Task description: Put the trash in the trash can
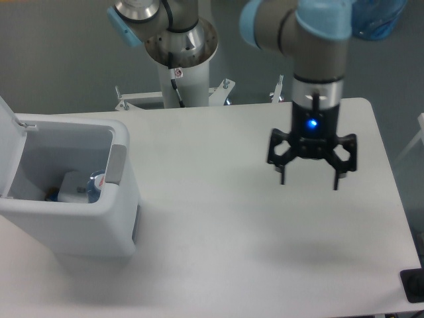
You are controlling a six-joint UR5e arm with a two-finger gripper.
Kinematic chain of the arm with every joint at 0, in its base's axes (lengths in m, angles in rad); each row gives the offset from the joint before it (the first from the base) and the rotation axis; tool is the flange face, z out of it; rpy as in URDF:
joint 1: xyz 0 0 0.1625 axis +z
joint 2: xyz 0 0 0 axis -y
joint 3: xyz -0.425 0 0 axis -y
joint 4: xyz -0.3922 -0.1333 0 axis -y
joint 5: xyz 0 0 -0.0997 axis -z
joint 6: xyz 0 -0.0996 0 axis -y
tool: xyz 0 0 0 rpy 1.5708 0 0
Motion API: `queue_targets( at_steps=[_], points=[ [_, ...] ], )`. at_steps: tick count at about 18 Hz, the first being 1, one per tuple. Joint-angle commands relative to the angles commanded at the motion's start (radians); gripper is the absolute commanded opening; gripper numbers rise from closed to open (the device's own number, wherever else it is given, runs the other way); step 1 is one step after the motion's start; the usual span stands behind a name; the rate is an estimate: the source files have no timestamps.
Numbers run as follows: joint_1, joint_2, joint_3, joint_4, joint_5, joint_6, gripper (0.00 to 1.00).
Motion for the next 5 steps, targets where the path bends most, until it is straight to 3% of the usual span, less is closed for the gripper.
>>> queue_targets(
  at_steps=[5],
  points=[
    [0.003, -0.009, 0.017, -0.084, 0.043, 0.161, 1.0]
  ],
)
